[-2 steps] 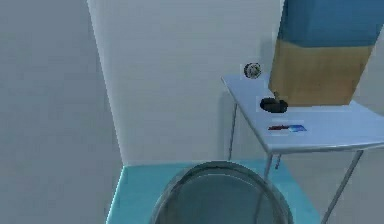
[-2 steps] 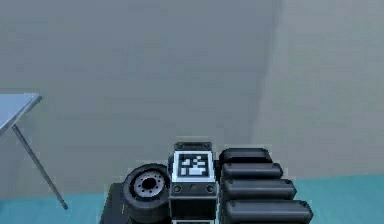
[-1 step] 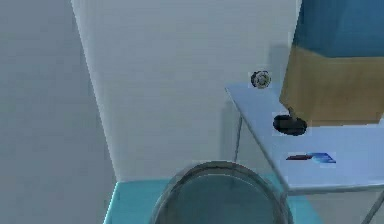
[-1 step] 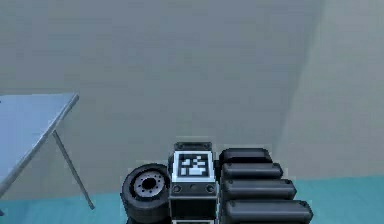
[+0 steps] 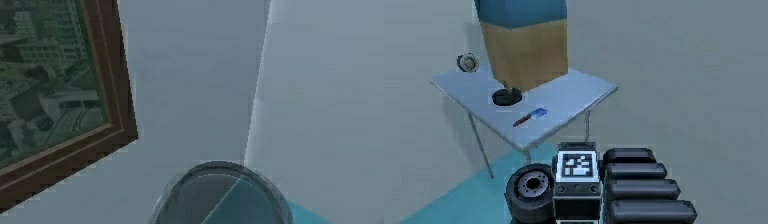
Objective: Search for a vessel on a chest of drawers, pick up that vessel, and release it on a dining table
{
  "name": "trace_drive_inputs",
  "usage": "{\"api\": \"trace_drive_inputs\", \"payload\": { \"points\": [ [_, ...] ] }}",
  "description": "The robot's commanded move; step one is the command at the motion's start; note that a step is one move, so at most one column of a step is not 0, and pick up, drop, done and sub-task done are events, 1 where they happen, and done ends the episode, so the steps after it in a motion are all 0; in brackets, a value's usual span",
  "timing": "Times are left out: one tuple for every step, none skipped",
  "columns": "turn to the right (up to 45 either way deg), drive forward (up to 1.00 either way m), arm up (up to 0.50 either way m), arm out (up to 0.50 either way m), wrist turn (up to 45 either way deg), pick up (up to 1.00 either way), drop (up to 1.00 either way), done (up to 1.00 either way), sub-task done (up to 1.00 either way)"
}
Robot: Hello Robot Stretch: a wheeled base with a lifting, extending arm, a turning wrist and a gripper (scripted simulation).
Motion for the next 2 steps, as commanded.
{"api": "trace_drive_inputs", "payload": {
  "points": [
    [-12.0, 0.0, 0.0, 0.0, 0.0, 0.0, 0.0, 0.0, 0.0],
    [45.0, 0.0, 0.0, 0.0, 0.0, 0.0, 0.0, 0.0, 0.0]
  ]
}}
